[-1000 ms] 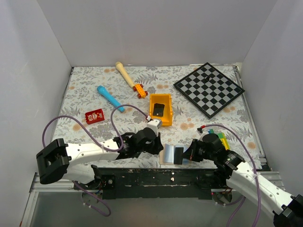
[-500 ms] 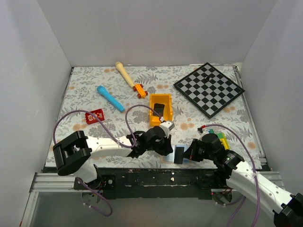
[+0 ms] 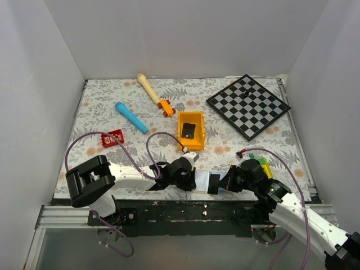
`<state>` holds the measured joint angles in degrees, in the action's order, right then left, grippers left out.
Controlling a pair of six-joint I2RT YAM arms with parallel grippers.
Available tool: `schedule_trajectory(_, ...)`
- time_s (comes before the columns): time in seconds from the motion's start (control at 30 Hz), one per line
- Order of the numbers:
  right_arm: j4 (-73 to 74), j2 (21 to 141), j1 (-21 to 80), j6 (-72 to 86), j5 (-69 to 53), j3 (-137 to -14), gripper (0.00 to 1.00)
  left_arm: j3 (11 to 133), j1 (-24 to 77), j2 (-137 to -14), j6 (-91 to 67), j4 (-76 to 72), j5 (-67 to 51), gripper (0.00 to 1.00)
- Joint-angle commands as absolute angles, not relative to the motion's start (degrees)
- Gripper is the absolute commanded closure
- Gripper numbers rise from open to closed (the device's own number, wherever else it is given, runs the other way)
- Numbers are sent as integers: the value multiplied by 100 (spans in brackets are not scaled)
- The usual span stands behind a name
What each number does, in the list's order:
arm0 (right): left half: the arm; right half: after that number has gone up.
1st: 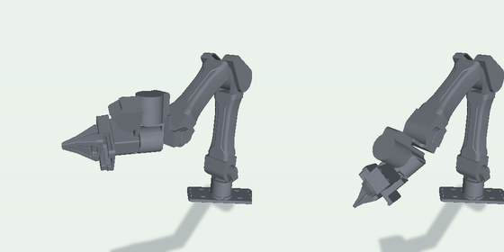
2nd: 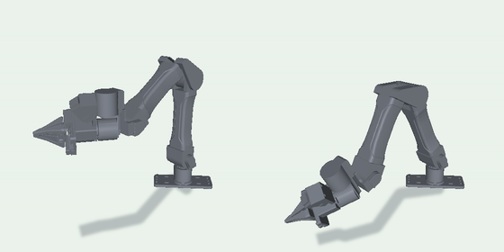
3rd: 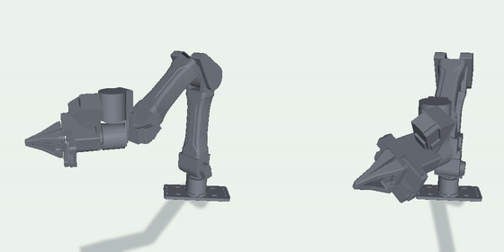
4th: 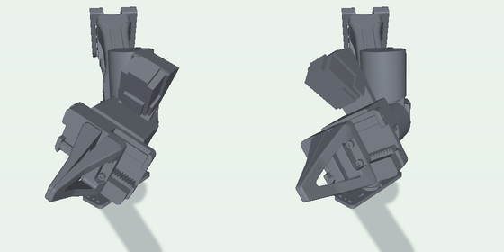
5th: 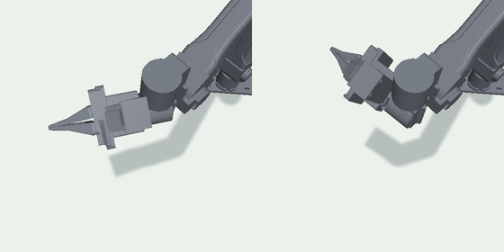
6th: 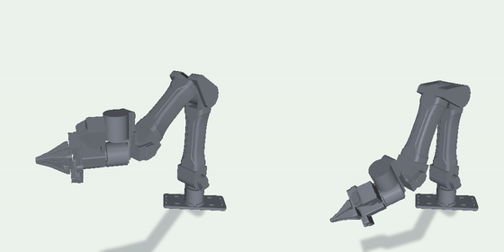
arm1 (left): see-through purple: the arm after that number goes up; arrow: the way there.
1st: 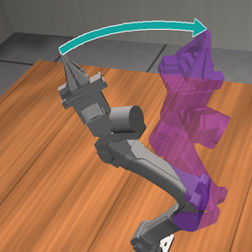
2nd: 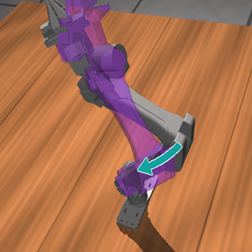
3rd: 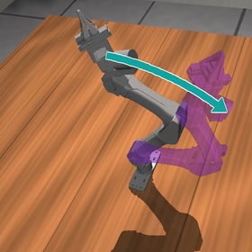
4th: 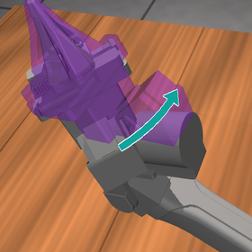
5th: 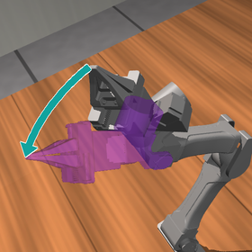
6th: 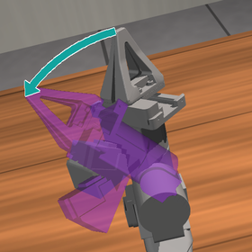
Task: Put the credit cards into the card holder
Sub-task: Insert the credit card into the card holder.
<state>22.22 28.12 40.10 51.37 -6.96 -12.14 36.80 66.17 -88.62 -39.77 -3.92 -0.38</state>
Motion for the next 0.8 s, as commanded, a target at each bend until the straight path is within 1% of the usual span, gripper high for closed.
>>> schedule_trajectory(0.0,2268,2708,3990,5211,-510,-1230,99,3648,6609,-9096,-4087,-571,26,100)
schedule_trajectory(0.2,1978,2759,3981,5361,-335,-1485,99,3577,6609,-9079,-4122,-571,26,100)
schedule_trajectory(0.37,2021,2909,3973,5493,-27,-1556,99,3533,6609,-9035,-4122,-545,35,100)
schedule_trajectory(0.67,1977,3015,3964,5766,-61,-1301,99,3516,6609,-9044,-4140,-554,26,100)
schedule_trajectory(0.77,1960,2945,3964,5844,-245,-1178,99,3551,6609,-9062,-4105,-536,26,100)
